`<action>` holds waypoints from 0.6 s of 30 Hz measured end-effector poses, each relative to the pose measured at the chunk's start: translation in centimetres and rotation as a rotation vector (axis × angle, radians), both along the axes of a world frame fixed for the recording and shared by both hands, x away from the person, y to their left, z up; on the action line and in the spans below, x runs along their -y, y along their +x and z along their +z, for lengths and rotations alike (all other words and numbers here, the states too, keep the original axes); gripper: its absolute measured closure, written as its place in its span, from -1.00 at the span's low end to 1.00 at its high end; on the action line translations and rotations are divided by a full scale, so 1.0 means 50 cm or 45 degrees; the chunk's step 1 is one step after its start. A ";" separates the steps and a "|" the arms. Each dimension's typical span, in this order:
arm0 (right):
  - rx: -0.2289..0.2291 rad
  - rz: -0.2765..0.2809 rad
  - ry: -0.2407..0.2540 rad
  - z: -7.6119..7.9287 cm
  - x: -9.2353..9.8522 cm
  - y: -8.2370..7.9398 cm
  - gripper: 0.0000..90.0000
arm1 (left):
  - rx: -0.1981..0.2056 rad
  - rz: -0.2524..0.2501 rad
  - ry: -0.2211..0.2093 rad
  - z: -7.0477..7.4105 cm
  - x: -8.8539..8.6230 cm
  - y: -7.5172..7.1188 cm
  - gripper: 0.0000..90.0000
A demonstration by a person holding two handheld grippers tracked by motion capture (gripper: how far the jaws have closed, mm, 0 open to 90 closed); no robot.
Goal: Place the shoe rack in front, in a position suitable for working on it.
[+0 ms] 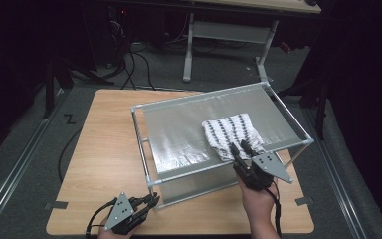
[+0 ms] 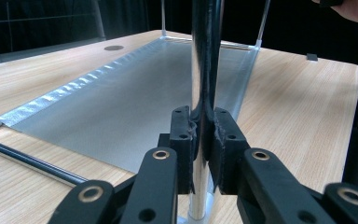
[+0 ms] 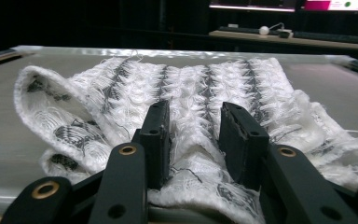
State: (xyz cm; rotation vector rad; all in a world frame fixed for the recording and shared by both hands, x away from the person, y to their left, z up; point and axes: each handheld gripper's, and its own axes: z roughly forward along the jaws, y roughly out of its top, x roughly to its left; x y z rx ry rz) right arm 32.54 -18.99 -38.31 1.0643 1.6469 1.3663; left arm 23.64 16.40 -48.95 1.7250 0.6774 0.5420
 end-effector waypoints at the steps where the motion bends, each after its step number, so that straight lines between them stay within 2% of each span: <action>1: -0.001 0.010 0.005 -0.001 -0.007 -0.002 0.40 | 0.000 0.000 0.000 0.000 0.000 0.000 0.79; 6: 0.006 0.074 0.007 -0.003 -0.061 -0.020 0.41 | 0.002 0.001 0.002 0.000 0.000 0.000 0.79; 14: 0.010 0.171 0.021 -0.003 -0.119 -0.047 0.44 | 0.004 0.001 0.004 0.000 0.000 0.000 0.79; 16: 0.011 0.234 0.011 -0.001 -0.149 -0.063 0.44 | 0.003 0.001 0.004 0.000 0.000 0.000 0.79; 18: 0.012 0.266 0.008 0.000 -0.164 -0.070 0.44 | 0.003 0.001 0.004 0.000 0.000 0.000 0.79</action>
